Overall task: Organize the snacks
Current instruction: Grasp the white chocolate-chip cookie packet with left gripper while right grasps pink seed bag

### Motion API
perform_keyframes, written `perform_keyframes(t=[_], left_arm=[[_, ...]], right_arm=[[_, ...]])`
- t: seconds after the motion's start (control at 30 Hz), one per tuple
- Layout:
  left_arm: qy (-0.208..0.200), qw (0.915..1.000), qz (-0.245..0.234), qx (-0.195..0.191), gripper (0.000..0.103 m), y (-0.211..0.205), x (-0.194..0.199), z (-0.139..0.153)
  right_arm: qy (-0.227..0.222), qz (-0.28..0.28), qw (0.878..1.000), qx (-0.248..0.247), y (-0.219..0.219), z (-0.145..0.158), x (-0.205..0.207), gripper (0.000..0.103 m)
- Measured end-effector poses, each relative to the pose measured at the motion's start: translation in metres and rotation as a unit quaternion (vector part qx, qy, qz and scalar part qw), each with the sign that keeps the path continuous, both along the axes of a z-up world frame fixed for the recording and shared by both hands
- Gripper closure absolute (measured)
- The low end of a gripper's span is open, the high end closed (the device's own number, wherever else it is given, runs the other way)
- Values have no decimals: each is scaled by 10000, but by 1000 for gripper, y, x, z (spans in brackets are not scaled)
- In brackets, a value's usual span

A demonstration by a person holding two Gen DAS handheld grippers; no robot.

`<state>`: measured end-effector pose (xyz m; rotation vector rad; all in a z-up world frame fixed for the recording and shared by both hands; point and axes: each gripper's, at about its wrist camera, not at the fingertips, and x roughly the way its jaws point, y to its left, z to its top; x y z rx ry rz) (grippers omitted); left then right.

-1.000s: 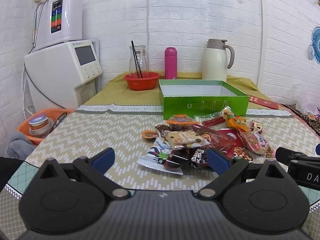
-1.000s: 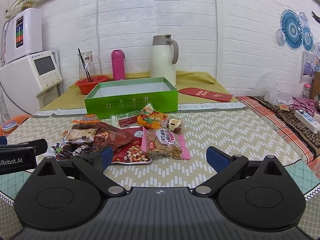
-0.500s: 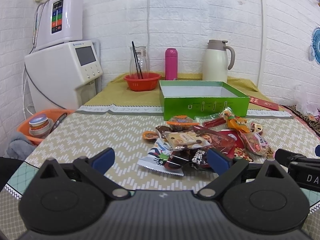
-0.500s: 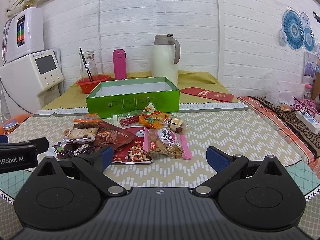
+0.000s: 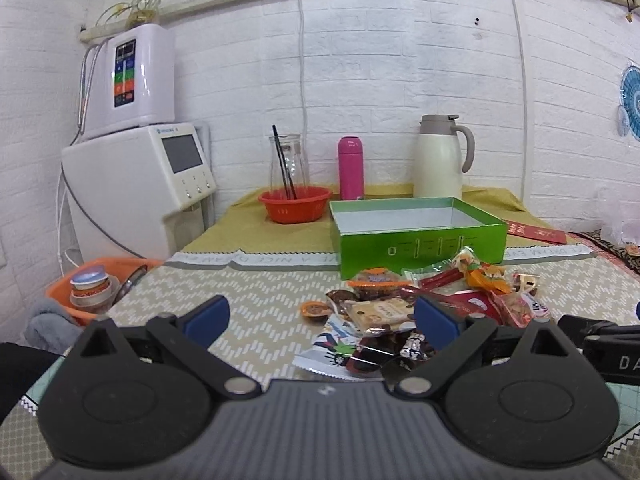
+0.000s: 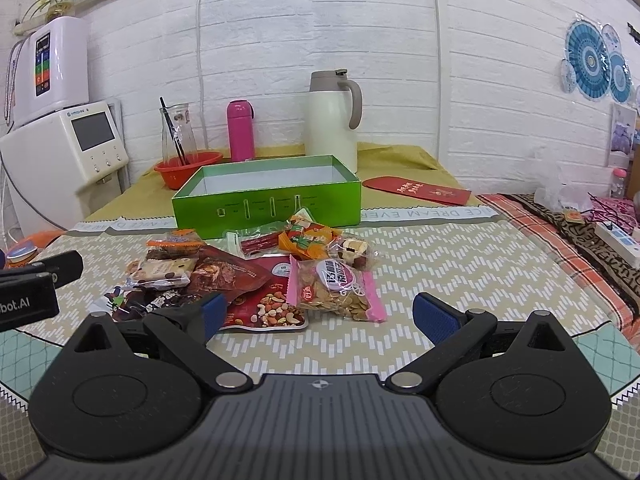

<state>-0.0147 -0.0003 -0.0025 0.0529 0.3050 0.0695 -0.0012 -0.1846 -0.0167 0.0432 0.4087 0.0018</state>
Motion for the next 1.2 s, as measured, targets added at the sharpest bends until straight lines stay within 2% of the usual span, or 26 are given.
perform_keyframes(t=[0.07,0.2,0.3,0.37,0.43,0.57,0.7,0.77,0.93,1.03,1.2], left_arm=[[0,10000,22,-5,8,3,2,-1],[59,9979,-153,-625,8,23,6,-6],[-1,9958,32,-918,8,38,7,-15],[-43,9958,178,-892,8,42,5,-21],[163,9965,158,-805,8,44,9,-25],[300,9992,51,-275,8,39,18,-32],[321,9985,-188,-396,8,39,32,-31],[347,9976,-370,-466,8,35,46,-28],[778,9896,-851,-856,8,20,95,-25],[812,9887,-938,-838,8,7,106,-32],[962,9886,-957,-652,8,-7,122,-42]], right_arm=[[-2,79,9999,82,-1,0,1,0],[-9,142,9999,-25,-2,-1,3,0],[-80,83,9995,-301,-7,1,6,0],[-112,84,9994,-331,-13,0,9,0],[-111,116,9996,-245,-19,-1,14,0],[-92,324,9990,-299,-23,-2,28,0],[-196,621,9964,-538,-28,1,45,0],[-86,636,9965,-533,-32,-1,58,0],[220,561,9980,-191,-40,-16,83,0],[328,653,9973,-34,-38,-25,91,0],[505,735,9959,-126,-35,-33,110,0]])
